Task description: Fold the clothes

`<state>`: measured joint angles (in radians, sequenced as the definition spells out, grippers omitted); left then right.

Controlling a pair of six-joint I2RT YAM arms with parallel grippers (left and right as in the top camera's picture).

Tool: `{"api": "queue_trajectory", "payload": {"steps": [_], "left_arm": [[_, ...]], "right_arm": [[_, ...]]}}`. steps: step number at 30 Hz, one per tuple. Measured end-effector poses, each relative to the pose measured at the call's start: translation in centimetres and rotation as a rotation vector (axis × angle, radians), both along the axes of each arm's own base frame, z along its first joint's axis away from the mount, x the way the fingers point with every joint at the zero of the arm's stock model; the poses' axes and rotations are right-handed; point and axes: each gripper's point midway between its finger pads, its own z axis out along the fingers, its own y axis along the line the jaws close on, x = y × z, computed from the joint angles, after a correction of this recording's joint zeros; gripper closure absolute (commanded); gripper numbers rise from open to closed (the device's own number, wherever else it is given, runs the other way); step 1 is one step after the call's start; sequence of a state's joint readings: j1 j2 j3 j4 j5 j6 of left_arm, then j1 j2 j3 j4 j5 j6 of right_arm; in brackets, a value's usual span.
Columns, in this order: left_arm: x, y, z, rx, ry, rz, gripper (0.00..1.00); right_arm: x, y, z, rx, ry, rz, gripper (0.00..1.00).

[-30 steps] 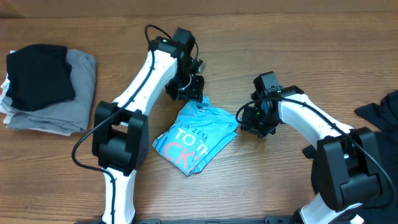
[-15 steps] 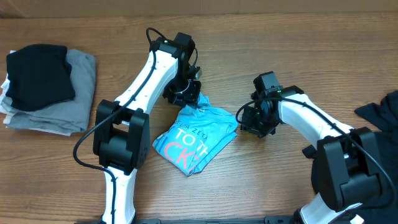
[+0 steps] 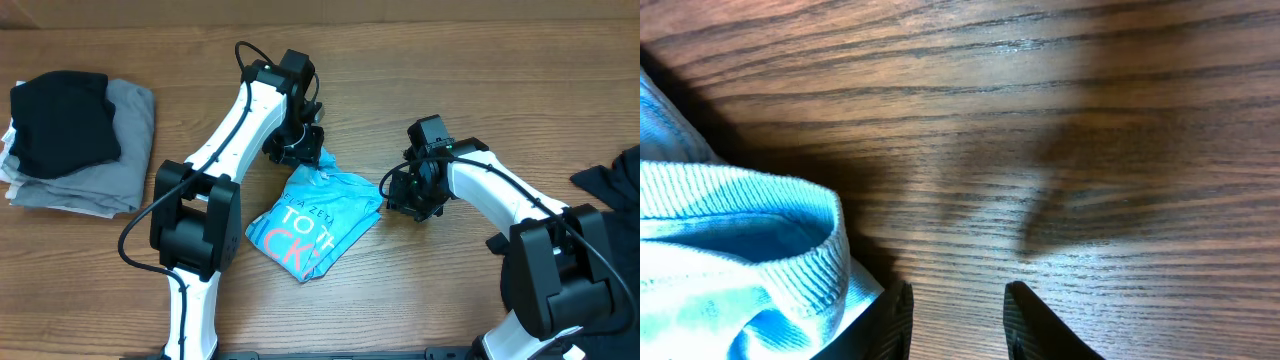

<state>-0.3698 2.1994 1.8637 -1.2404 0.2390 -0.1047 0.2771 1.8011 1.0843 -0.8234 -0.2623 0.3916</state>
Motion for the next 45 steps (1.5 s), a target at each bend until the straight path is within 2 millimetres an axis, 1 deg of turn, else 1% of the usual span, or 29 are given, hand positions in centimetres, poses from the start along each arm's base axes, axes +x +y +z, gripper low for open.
{"api": "queue_trajectory", "payload": {"steps": [3,7,10,13,15,17,23,25,35,37,39,42,43,44,45], "left_arm": [[-0.1,-0.5,-0.1,-0.002,-0.005,-0.005,0.53],[-0.4,-1.1,-0.1,0.001,0.001,0.006,0.59],[-0.4,-1.2,-0.1,0.002,0.004,0.021,0.6],[-0.4,-1.2,-0.1,0.003,0.006,0.028,0.66],[-0.4,-1.2,-0.2,0.005,0.007,0.035,0.71],[-0.5,-1.2,-0.2,0.009,0.011,0.045,0.78],[-0.4,-0.9,-0.2,0.025,0.007,0.052,0.94],[-0.4,-0.8,-0.3,0.032,0.006,0.057,0.96],[-0.5,-0.3,-0.3,0.044,0.015,0.068,0.96],[0.0,-0.2,-0.2,0.018,0.012,0.091,0.96],[1.2,-0.3,0.1,-0.048,0.002,0.138,0.94],[3.5,-0.5,0.8,-0.173,-0.025,0.23,0.84],[4.1,-0.5,1.0,-0.201,-0.029,0.253,0.69],[4.8,-0.3,1.3,-0.23,-0.036,0.287,0.61],[5.0,-0.2,1.4,-0.242,-0.036,0.302,0.49]], "right_arm": [[0.0,0.0,0.0,0.0,0.0,0.001,0.66],[0.0,0.0,0.0,0.0,0.0,0.001,0.66],[0.0,0.0,0.0,0.0,-0.001,0.001,0.66],[0.0,0.0,0.0,0.0,0.0,0.0,0.66],[0.0,0.0,0.0,0.0,0.0,0.001,0.66],[0.0,0.0,0.0,0.0,0.0,0.001,0.66],[0.0,0.0,0.0,0.0,0.0,0.0,0.66],[-0.1,0.0,0.0,-0.001,0.002,0.001,0.66],[-0.1,0.0,0.0,-0.002,0.005,0.0,0.66],[-0.1,0.0,0.0,-0.002,0.005,0.001,0.66],[-0.1,0.0,0.0,-0.002,0.005,0.0,0.66],[-0.1,0.0,0.0,-0.002,0.006,0.0,0.66],[-0.1,0.0,0.0,-0.002,0.006,0.0,0.66],[-0.1,0.0,0.0,-0.002,0.005,0.001,0.66],[-0.1,0.0,0.0,-0.002,0.006,0.0,0.66]]}}
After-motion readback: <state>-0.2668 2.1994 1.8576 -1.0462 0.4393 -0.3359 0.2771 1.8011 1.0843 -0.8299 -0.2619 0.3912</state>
